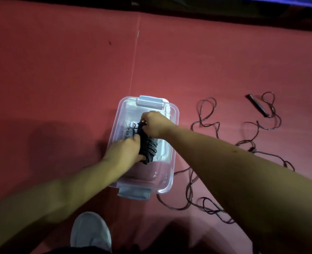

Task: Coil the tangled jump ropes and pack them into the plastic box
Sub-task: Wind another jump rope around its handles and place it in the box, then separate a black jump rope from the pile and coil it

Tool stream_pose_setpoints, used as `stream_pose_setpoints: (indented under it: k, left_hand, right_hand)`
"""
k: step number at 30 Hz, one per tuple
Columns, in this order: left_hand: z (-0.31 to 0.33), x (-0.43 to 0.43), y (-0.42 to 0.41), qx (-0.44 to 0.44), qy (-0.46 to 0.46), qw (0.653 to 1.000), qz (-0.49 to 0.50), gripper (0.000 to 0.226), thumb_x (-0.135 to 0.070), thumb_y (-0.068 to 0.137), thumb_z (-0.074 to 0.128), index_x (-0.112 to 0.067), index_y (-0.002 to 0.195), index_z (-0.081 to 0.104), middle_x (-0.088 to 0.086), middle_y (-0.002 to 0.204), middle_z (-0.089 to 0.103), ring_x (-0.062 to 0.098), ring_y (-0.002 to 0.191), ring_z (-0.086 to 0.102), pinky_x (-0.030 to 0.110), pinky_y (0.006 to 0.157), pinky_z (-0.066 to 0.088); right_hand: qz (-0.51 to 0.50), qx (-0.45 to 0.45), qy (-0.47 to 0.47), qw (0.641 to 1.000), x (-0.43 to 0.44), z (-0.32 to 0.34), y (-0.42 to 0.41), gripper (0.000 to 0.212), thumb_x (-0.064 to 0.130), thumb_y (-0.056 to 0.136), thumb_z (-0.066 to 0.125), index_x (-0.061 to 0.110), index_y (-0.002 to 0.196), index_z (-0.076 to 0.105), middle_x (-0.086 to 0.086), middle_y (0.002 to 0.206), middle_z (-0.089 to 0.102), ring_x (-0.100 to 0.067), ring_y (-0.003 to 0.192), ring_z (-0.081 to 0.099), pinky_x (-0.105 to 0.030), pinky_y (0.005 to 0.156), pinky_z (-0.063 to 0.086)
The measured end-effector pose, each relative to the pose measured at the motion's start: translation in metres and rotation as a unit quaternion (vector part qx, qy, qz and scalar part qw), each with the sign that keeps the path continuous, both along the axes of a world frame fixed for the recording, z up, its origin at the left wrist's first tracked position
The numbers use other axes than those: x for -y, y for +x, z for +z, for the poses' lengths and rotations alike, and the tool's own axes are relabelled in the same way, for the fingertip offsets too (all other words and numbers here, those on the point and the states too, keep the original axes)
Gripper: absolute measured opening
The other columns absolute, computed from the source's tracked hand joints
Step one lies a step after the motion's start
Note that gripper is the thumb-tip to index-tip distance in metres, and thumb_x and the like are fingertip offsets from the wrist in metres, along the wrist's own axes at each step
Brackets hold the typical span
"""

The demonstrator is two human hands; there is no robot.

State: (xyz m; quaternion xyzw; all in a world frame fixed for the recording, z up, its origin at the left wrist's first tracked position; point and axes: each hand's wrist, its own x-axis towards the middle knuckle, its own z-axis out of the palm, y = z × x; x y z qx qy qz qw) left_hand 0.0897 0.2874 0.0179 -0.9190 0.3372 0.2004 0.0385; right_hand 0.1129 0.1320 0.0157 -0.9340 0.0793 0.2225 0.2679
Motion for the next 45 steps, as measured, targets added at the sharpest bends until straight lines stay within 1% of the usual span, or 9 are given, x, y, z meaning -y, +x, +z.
stream_pose_setpoints:
  k: [3,7,9,15,24,32,39,43,45]
  left_hand:
    - [0.017,0.0,0.012,-0.086,-0.055,0.994,0.035,0.05,-0.053,0.09,0.061,-0.01,0.11,0.047,0.012,0.102,0.067,0.031,0.091,0.066,0.037,0.073,0.052]
    - [0.065,0.037,0.027,-0.093,-0.054,0.994,-0.005,0.032,-0.042,0.092,0.058,-0.012,0.1,0.05,0.011,0.102,0.067,0.028,0.088,0.061,0.035,0.075,0.051]
    - [0.096,0.072,0.025,-0.082,-0.052,0.994,-0.049,0.023,-0.035,0.092,0.056,-0.013,0.095,0.051,0.013,0.105,0.065,0.028,0.089,0.058,0.03,0.072,0.043]
    - [0.138,0.16,-0.011,-0.046,-0.003,0.982,-0.181,0.031,-0.03,0.093,0.054,-0.004,0.108,0.059,0.021,0.11,0.066,0.038,0.103,0.061,0.034,0.074,0.044]
    - [0.03,0.19,-0.099,-0.153,0.073,0.966,-0.194,0.03,-0.028,0.095,0.053,-0.003,0.113,0.058,0.018,0.116,0.064,0.036,0.106,0.06,0.037,0.084,0.05]
    - [-0.05,0.211,-0.165,-0.158,0.01,0.954,-0.256,0.034,-0.02,0.091,0.055,-0.012,0.123,0.049,0.013,0.124,0.048,0.033,0.117,0.05,0.042,0.092,0.044]
    - [-0.085,0.226,-0.197,-0.118,0.02,0.947,-0.297,0.039,-0.016,0.093,0.051,-0.016,0.132,0.046,0.012,0.128,0.047,0.033,0.123,0.046,0.042,0.099,0.04]
    - [-0.081,0.225,-0.192,-0.121,0.03,0.954,-0.273,0.036,-0.018,0.094,0.05,-0.017,0.13,0.05,0.013,0.122,0.051,0.035,0.117,0.051,0.043,0.096,0.043]
    - [-0.068,0.224,-0.183,-0.155,0.024,0.957,-0.244,0.031,-0.018,0.095,0.048,-0.014,0.126,0.047,0.014,0.12,0.054,0.036,0.108,0.056,0.044,0.086,0.046]
  right_hand:
    - [-0.016,0.066,0.01,0.998,0.019,0.032,-0.007,0.038,0.016,0.092,0.057,0.006,0.128,0.061,-0.015,0.129,0.063,-0.032,0.12,0.057,-0.032,0.096,0.043]
    - [-0.075,0.151,-0.001,0.986,0.063,0.079,-0.04,0.034,0.015,0.09,0.058,0.005,0.122,0.065,-0.018,0.12,0.065,-0.033,0.11,0.059,-0.031,0.089,0.041]
    - [-0.117,0.151,-0.021,0.981,0.089,0.092,-0.068,0.035,0.013,0.087,0.061,0.004,0.12,0.066,-0.018,0.119,0.066,-0.033,0.111,0.06,-0.029,0.087,0.04]
    - [-0.244,0.071,-0.053,0.966,0.155,0.092,-0.162,0.044,0.015,0.081,0.07,0.001,0.123,0.062,-0.021,0.118,0.063,-0.035,0.111,0.059,-0.031,0.086,0.043]
    - [-0.3,-0.088,-0.057,0.948,0.188,0.019,-0.285,0.06,0.039,0.076,0.075,0.011,0.126,0.058,-0.015,0.124,0.051,-0.034,0.11,0.056,-0.042,0.098,0.049]
    - [-0.212,-0.203,-0.117,0.949,0.183,-0.041,-0.327,0.064,0.038,0.079,0.076,0.016,0.134,0.052,-0.011,0.136,0.047,-0.032,0.128,0.046,-0.041,0.105,0.039]
    - [-0.14,-0.186,-0.169,0.958,0.184,-0.065,-0.33,0.046,0.033,0.086,0.064,0.025,0.131,0.059,-0.005,0.133,0.056,-0.028,0.13,0.047,-0.04,0.106,0.036]
    - [-0.133,-0.137,-0.117,0.975,0.183,-0.06,-0.321,0.036,0.035,0.084,0.065,0.029,0.12,0.064,-0.002,0.117,0.068,-0.026,0.115,0.058,-0.036,0.099,0.039]
    - [-0.142,-0.118,-0.084,0.979,0.187,-0.046,-0.312,0.032,0.036,0.084,0.068,0.027,0.114,0.064,-0.003,0.11,0.069,-0.027,0.108,0.062,-0.035,0.093,0.042]
